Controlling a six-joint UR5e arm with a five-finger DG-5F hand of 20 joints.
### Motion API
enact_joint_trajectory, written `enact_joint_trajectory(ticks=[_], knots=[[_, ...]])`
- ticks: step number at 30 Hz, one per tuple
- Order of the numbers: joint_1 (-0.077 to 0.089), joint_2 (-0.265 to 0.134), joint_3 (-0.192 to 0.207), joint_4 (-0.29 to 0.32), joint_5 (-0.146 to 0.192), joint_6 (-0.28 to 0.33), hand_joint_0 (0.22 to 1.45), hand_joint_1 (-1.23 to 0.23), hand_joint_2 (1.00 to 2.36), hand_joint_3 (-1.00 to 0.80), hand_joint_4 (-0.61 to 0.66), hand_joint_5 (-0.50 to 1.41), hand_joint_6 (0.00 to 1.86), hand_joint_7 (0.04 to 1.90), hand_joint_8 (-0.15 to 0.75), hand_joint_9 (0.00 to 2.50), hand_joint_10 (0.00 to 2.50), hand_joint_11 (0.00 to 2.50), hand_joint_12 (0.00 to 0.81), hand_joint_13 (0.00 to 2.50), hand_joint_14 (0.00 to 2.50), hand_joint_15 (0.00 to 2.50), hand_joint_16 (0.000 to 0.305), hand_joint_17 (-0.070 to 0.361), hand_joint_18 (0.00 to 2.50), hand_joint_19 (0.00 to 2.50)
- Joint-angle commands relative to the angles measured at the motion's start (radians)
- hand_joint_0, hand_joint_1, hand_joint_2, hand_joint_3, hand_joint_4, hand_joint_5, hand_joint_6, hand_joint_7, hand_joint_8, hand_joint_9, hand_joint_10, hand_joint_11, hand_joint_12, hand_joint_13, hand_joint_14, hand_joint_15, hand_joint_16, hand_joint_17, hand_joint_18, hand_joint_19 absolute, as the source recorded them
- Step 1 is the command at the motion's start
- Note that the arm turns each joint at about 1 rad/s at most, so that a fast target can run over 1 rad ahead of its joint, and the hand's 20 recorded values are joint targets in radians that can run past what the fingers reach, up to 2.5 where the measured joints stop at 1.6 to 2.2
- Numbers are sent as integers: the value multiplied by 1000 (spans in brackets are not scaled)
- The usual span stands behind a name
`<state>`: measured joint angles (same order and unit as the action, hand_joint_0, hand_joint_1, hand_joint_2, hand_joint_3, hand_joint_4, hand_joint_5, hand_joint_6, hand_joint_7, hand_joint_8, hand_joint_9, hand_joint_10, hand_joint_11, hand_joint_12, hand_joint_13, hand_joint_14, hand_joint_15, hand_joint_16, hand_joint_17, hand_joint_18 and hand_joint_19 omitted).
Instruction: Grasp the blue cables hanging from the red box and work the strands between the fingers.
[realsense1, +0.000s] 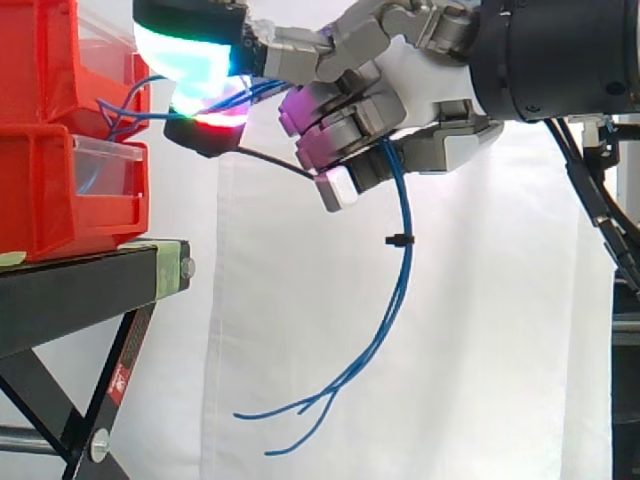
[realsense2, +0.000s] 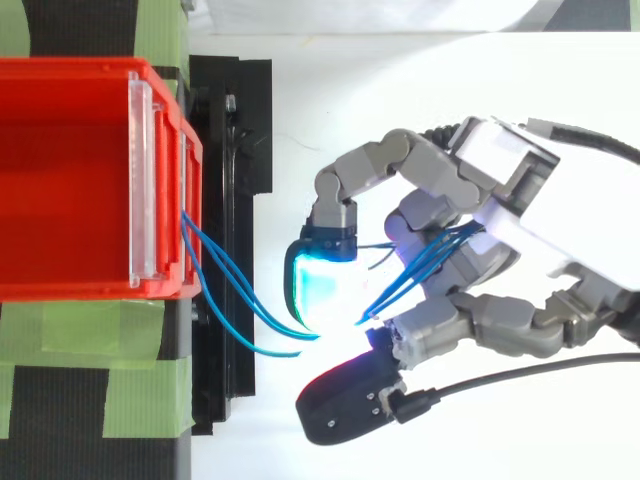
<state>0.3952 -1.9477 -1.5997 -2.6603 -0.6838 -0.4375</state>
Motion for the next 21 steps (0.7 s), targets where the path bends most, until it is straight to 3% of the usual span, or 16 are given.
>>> enact_joint_trajectory(ticks=[1, 5, 6, 8, 18, 21], knots=[[5, 0, 0, 14, 1, -3, 915, -694, 1010, -728, 261, -70, 1356, 1116, 445, 1770, 2500, 2500, 688, 2057, 2500, 1811, 238, 178, 2500, 718], [10, -2, 0, 16, 13, -3, 866, -590, 1008, -748, 278, -9, 1429, 1196, 445, 1770, 2500, 2500, 688, 2057, 2500, 1811, 238, 178, 2500, 718], [13, -2, 0, 16, 18, -3, 870, -503, 1007, -803, 264, 103, 1363, 1234, 445, 1770, 2500, 2500, 688, 2057, 2500, 1811, 238, 178, 2500, 718], [16, -2, 0, 16, 23, -4, 876, -461, 1006, -822, 251, 164, 1334, 1262, 445, 1770, 2500, 2500, 688, 2057, 2500, 1811, 238, 178, 2500, 718], [24, -2, 0, 16, 33, -3, 878, -514, 1009, -772, 259, 261, 1263, 1287, 445, 1770, 2500, 2500, 688, 2057, 2500, 1811, 238, 178, 2500, 718], [24, -2, 0, 16, 33, -3, 878, -510, 1007, -830, 241, 273, 1249, 1301, 445, 1770, 2500, 2500, 688, 2057, 2500, 1811, 238, 178, 2500, 718]])
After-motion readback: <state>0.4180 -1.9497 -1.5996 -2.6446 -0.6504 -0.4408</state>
